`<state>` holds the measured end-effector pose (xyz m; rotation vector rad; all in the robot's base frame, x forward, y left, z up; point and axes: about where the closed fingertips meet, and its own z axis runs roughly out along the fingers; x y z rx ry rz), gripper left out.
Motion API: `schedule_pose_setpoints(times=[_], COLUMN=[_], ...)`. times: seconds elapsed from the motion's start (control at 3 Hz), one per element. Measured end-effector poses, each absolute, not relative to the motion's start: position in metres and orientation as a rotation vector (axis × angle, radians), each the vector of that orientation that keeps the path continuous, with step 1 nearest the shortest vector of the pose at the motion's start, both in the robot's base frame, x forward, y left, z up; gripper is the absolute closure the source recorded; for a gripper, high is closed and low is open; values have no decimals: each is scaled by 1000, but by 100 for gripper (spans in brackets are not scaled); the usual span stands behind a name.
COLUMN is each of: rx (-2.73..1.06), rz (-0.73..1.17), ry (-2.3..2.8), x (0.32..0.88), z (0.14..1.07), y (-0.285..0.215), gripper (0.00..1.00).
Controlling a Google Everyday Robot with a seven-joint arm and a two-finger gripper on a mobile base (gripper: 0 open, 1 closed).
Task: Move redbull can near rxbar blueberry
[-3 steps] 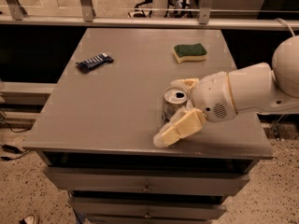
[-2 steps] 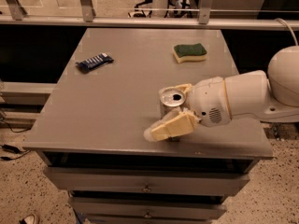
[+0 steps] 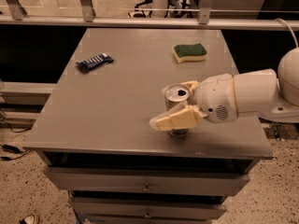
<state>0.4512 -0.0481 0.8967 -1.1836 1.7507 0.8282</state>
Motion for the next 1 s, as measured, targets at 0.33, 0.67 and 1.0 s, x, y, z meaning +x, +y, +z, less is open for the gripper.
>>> schedule_pose_setpoints(times=[0.33, 0.67, 1.0], rx=[-1191, -1192, -1192], rz=[736, 736, 756], ry=[1710, 1710, 1654], x=[477, 477, 493], z=[922, 922, 920], y=[-61, -60, -39], gripper=[100, 100, 100])
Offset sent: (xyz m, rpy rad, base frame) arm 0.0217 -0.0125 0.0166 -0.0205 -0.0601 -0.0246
